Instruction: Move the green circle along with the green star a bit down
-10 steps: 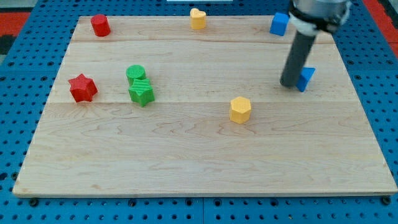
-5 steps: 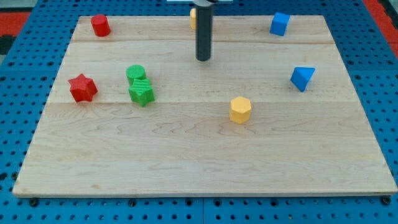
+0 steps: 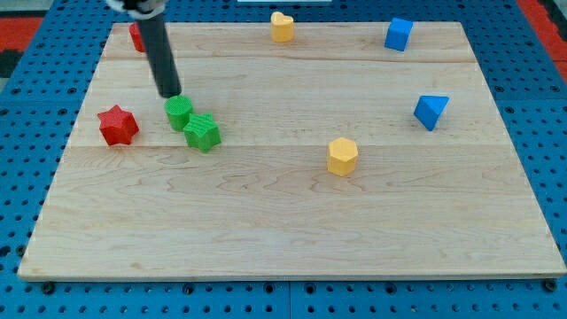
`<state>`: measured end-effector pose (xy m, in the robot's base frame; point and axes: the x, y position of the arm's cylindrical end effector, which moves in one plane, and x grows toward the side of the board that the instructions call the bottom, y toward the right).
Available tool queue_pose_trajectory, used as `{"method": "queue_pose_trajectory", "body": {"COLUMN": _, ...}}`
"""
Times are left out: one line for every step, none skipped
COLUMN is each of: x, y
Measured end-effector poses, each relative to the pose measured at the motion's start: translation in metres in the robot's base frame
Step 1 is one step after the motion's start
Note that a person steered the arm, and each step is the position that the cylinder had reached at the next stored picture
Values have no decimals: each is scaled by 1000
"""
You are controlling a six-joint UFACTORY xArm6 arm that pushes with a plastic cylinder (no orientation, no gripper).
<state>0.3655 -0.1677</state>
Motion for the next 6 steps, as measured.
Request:
{"method": "queue_pose_trajectory", "body": {"x": 32, "y": 24}}
{"method": "queue_pose_trajectory", "body": {"x": 45, "y": 19}}
{"method": "queue_pose_trajectory", "body": {"x": 63, "y": 44}}
{"method": "queue_pose_trajectory", "body": {"x": 94, "y": 68}}
{"method": "queue_pose_trajectory", "body": {"x": 111, "y": 15}}
{"method": "queue_pose_trajectory", "body": {"x": 65, "y": 9}}
